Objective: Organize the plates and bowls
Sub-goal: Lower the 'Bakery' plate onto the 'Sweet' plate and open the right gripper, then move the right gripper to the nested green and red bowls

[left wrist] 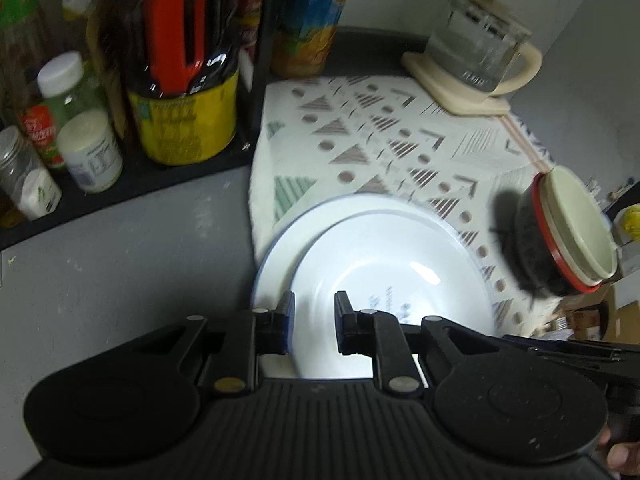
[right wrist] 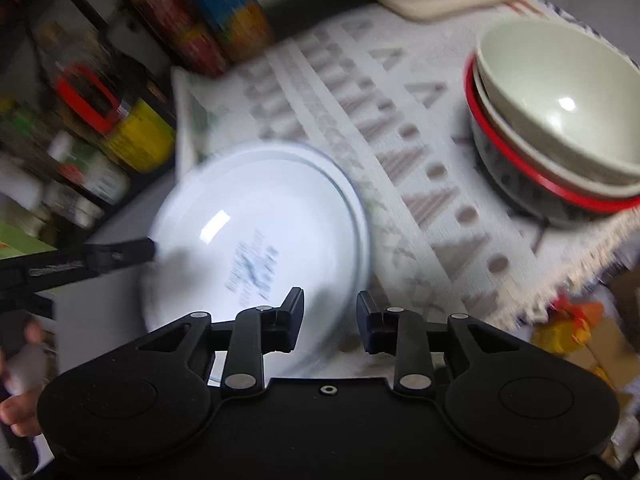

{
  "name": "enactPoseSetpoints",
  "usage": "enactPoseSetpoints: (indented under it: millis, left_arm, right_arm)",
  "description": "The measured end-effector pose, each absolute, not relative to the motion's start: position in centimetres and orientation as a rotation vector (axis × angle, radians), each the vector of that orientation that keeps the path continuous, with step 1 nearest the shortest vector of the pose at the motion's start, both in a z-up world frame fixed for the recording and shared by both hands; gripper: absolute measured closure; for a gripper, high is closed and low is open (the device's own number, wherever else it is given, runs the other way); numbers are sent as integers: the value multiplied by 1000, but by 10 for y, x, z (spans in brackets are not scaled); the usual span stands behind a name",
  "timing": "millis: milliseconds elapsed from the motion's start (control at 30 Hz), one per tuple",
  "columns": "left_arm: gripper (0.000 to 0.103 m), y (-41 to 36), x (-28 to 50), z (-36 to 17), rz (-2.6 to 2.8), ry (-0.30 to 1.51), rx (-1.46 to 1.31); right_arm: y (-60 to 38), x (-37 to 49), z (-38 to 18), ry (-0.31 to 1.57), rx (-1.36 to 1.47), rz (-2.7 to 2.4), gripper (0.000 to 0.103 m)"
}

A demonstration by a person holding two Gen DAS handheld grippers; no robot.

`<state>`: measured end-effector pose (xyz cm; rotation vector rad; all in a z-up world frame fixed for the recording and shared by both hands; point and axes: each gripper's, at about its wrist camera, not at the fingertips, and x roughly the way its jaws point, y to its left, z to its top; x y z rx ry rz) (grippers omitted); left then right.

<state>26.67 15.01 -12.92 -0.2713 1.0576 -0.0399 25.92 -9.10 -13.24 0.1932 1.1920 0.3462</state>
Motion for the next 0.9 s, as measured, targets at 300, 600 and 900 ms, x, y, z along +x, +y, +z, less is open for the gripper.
enactPoseSetpoints:
  millis: [300, 600, 900]
  left_arm:
    - [39, 131, 281, -105, -48, 1007, -290]
    - [26, 93, 300, -92, -94, 993, -258]
    - [26, 49, 318, -87, -157, 1002, -248]
  right_arm:
    - [-110, 271, -82, 1053, 165, 368, 30]
    - [-154, 281, -64, 986, 191, 294, 6]
    - [-205, 291, -63, 969, 240, 208, 3]
